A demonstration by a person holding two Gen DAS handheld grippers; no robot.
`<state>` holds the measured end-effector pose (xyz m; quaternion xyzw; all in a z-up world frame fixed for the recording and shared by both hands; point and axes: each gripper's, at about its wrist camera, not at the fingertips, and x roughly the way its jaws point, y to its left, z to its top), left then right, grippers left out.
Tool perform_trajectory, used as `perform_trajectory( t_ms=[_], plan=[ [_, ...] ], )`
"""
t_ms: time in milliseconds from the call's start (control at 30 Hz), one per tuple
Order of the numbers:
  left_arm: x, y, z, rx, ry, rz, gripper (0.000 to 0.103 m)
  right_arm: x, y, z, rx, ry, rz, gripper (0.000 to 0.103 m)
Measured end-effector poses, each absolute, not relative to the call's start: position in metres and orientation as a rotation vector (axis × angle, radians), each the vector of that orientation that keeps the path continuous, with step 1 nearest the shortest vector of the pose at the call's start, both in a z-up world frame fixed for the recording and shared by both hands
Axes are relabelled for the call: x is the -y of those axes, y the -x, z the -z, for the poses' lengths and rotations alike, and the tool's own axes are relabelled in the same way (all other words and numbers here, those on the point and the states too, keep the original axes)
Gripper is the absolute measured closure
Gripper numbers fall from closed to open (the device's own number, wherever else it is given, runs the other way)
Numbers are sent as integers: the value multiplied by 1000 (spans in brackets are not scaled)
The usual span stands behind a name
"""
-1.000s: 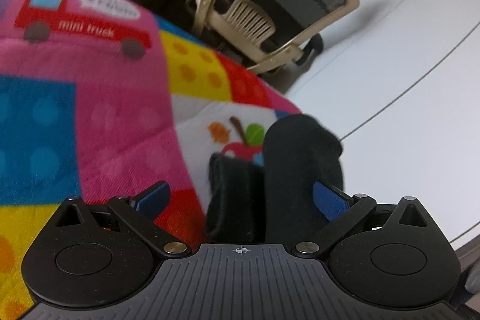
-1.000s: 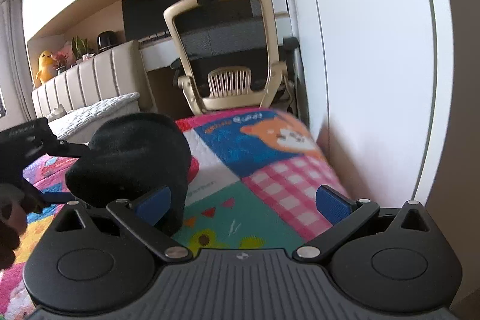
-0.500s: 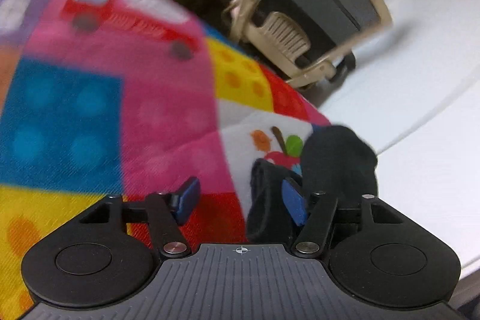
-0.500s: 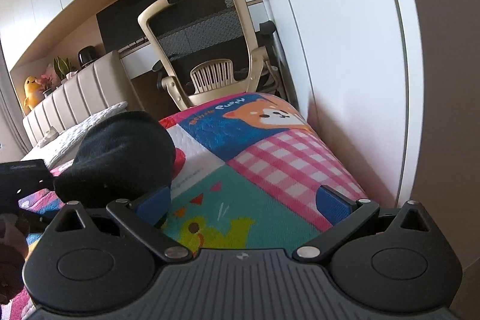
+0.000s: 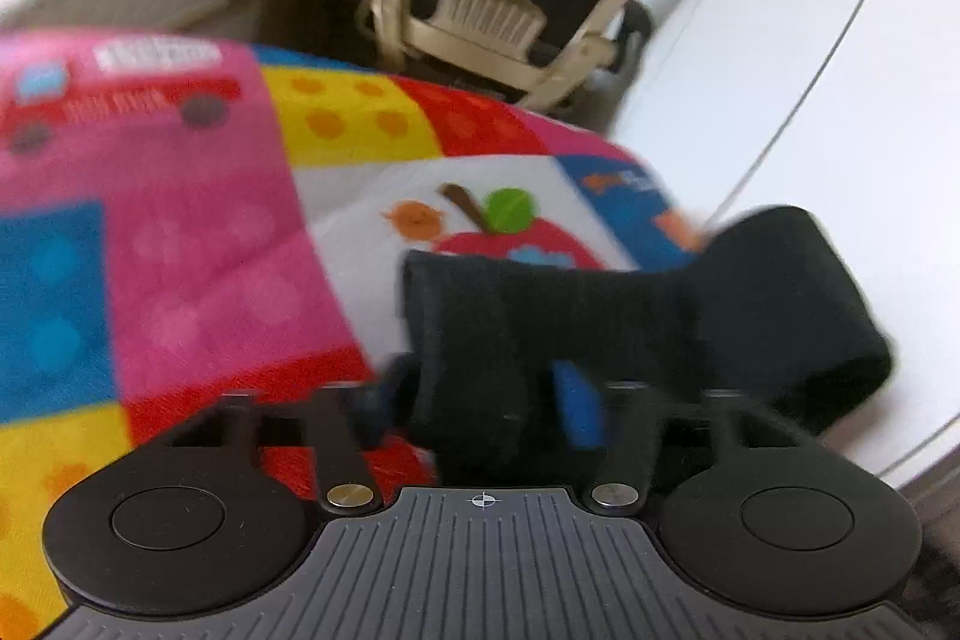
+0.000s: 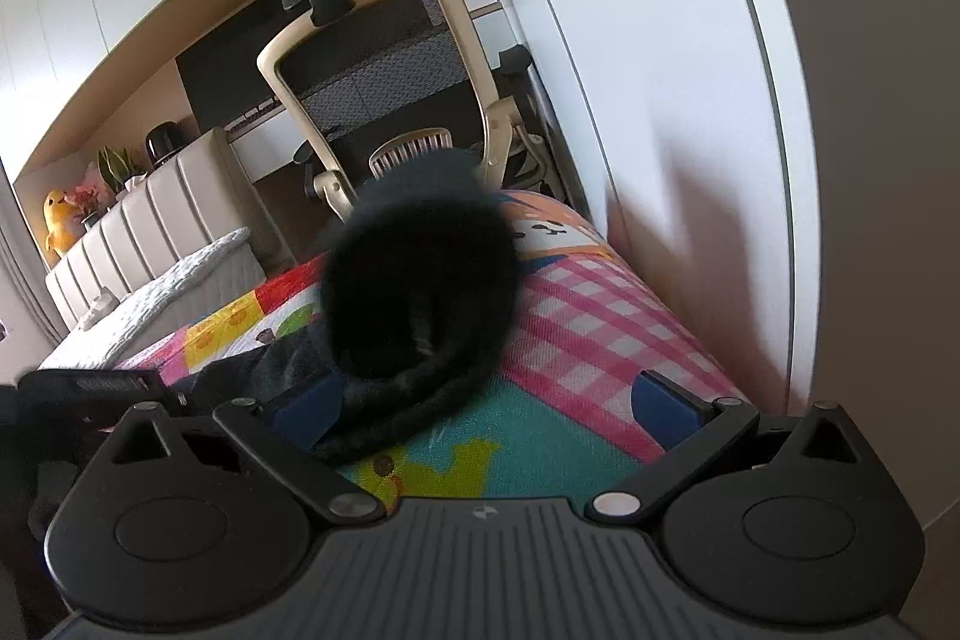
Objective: Fold clothes
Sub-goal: 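Grasp the black cloth edge with both grippers and lift it, then lay the black cloth flat on the quilt and open both grippers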
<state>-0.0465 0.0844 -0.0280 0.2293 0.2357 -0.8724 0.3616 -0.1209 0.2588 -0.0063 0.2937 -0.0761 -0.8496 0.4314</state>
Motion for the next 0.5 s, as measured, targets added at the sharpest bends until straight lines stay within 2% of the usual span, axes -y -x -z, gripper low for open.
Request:
perform_trajectory(
  t_ms=[67, 167, 400, 500],
  plan=[
    [-78, 28, 40, -567, -582, 2267, 64, -258, 121, 8, 198, -738, 2113, 0],
    [-85, -3, 59, -563, -563, 2288, 66, -258, 122, 10, 215, -746, 2105, 0],
    [-142, -145, 81, -556, -471, 2134, 64, -253, 128, 13, 208, -779, 2076, 0],
    [-149, -190, 72, -572, -436, 2074, 60, -246, 129, 16, 168, -820, 2045, 0]
  ],
)
